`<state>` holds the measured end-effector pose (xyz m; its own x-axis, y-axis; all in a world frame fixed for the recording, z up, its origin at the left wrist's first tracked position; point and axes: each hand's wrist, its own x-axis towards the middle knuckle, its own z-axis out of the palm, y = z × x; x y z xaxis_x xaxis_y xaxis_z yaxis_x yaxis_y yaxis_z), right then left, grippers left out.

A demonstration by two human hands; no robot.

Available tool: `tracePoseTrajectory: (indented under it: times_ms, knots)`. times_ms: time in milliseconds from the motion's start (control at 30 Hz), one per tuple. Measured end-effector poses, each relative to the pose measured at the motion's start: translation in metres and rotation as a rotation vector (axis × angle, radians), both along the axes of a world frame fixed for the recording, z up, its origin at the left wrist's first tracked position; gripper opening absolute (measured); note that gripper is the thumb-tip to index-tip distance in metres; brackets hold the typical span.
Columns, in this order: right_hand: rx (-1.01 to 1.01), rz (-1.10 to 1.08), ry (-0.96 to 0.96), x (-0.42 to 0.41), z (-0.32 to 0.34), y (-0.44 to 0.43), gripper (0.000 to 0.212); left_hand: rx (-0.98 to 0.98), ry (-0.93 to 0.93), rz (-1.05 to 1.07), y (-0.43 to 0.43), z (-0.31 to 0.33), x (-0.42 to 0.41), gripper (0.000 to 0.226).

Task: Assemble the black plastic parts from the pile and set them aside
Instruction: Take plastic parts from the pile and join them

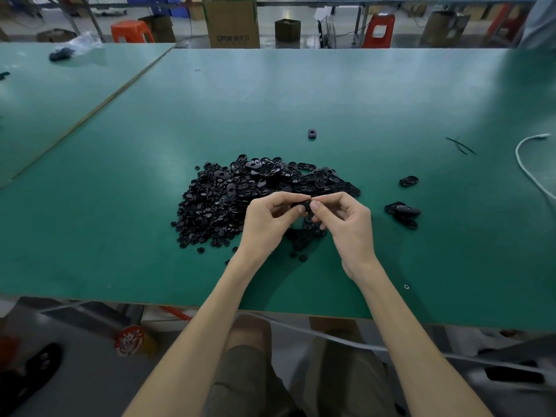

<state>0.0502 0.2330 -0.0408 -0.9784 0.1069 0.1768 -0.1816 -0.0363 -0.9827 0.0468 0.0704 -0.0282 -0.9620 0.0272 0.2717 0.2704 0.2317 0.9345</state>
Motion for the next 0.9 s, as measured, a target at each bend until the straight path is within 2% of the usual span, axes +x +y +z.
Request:
tracePoseTrajectory:
  times_ms: [167,267,400,500,533,633,700,900]
  knots:
    - [-0.011,-0.060,0.000,-0.001,0.000,-0.001,0.008,-0.196,0.137,0.113,0.008,0.006,-0.001,0.019]
    - [0.062,-0.072,-0.027,0.000,0.000,-0.002,0.014,-0.219,0.174,0.169,0.021,0.023,-0.008,0.020]
    - [0.189,-0.020,-0.048,-0.003,0.001,-0.002,0.019,-0.259,0.160,0.081,0.053,0.046,-0.016,0.022]
    - [0.215,-0.093,-0.128,-0.004,-0.006,0.000,0.013,-0.355,0.132,-0.042,0.083,0.054,-0.019,0.021]
    - [0.190,-0.098,-0.157,-0.002,-0.008,0.001,0.019,-0.388,0.112,-0.068,0.093,0.055,-0.021,0.022]
    - [-0.116,0.066,-0.214,0.003,0.000,0.003,0.026,-0.419,0.044,-0.126,0.114,0.055,-0.026,0.022]
    - [-0.241,0.095,-0.226,0.001,0.005,0.007,0.034,-0.399,0.004,-0.164,0.121,0.053,-0.028,0.022]
    - [-0.316,0.061,-0.244,-0.001,0.010,0.001,0.044,-0.345,-0.026,-0.216,0.114,0.046,-0.030,0.033]
